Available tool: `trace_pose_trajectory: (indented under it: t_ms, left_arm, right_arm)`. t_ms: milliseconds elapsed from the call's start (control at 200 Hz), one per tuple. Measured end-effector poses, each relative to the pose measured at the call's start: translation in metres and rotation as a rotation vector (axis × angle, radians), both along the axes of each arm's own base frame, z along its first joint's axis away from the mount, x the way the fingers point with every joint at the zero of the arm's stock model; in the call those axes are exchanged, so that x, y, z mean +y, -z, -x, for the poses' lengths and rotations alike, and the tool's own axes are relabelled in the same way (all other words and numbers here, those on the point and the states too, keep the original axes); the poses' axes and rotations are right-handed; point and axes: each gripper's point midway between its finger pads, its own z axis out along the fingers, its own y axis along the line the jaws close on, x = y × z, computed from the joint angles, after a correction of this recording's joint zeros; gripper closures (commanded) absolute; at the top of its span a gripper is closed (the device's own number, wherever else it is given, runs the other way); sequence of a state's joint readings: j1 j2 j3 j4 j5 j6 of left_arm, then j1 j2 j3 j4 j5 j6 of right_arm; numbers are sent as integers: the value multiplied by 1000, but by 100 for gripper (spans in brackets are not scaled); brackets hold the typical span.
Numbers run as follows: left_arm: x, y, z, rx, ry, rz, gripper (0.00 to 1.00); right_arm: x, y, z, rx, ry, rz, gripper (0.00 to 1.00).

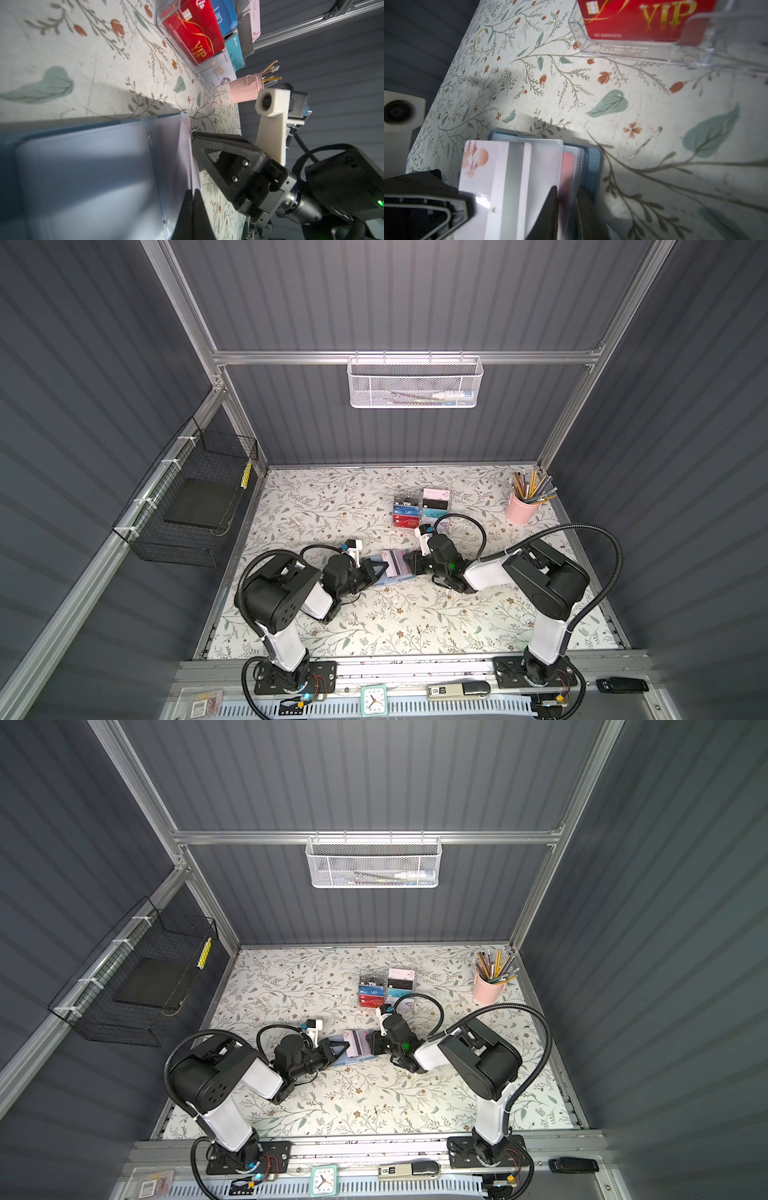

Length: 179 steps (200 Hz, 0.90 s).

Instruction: Take the credit cards out of the card holder

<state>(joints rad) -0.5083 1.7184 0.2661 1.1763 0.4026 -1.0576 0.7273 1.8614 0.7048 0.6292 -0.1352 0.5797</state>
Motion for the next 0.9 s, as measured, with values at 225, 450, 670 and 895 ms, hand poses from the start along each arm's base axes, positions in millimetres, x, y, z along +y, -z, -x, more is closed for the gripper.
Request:
trace_pose_trajectory:
  t_ms: [225, 450, 670, 895]
  left_arm:
    - [7, -5, 3, -6, -3, -57, 100]
    - [11, -14, 3, -34, -2, -114, 100]
    - [13, -33, -6, -73, -18, -154, 100]
    - [11, -52, -15, -114, -33, -152, 100]
  right_arm:
    - [-4, 0, 1, 7, 0, 8, 76]
    - [-9, -2, 6, 20, -11, 33, 71]
    - [-17, -6, 12, 41, -18, 73, 65]
    - [-21, -26, 14, 20, -21, 71, 57]
